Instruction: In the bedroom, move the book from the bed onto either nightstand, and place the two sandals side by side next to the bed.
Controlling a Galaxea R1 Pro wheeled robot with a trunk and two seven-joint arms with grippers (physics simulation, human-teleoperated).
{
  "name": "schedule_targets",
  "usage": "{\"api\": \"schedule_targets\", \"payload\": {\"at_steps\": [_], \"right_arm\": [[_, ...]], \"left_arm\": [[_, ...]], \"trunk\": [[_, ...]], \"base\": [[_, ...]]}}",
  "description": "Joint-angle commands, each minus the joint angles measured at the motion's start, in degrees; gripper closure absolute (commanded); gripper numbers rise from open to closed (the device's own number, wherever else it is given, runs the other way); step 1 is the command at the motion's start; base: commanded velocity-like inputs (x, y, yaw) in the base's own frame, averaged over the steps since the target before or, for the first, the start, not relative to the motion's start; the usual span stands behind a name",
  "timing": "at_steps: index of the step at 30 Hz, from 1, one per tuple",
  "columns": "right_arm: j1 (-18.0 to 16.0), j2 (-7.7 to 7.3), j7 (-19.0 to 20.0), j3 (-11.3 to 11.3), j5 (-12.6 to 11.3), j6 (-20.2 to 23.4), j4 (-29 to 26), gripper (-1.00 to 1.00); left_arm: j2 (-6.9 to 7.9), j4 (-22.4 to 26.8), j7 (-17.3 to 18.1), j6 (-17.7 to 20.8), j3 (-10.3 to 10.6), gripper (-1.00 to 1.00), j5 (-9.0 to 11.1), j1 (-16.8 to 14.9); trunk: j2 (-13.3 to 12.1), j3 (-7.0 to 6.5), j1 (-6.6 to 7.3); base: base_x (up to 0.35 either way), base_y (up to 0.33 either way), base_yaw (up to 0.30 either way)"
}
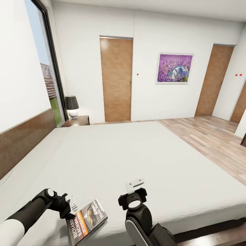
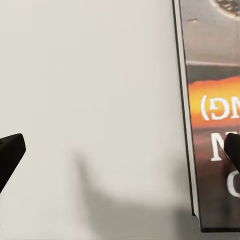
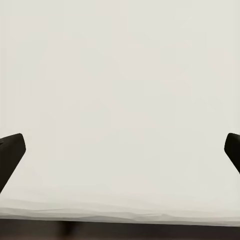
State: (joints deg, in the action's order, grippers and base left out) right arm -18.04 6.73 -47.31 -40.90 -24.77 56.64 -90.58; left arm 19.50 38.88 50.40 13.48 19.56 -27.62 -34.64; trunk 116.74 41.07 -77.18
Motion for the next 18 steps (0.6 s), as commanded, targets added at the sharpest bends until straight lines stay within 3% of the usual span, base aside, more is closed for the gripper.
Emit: {"api": "schedule_targets", "payload": {"at_steps": [1,18], "right_arm": [[-0.1,-0.01,-0.6,-0.1,-0.5,0.2,0.0,-1.0],[-0.1,0.02,-0.6,-0.1,-0.6,0.2,0.0,-1.0]], "left_arm": [[0.07,-1.5,0.2,0.5,0.3,-1.0,-0.4,0.0],[0.05,-1.4,0.6,0.2,0.5,-1.0,-0.4,0.1]], "trunk": [[0.0,0.08,0.0],[0.0,0.08,0.0]], "base": [[0.0,0.0,0.0],[0.0,0.0,0.0]]}}
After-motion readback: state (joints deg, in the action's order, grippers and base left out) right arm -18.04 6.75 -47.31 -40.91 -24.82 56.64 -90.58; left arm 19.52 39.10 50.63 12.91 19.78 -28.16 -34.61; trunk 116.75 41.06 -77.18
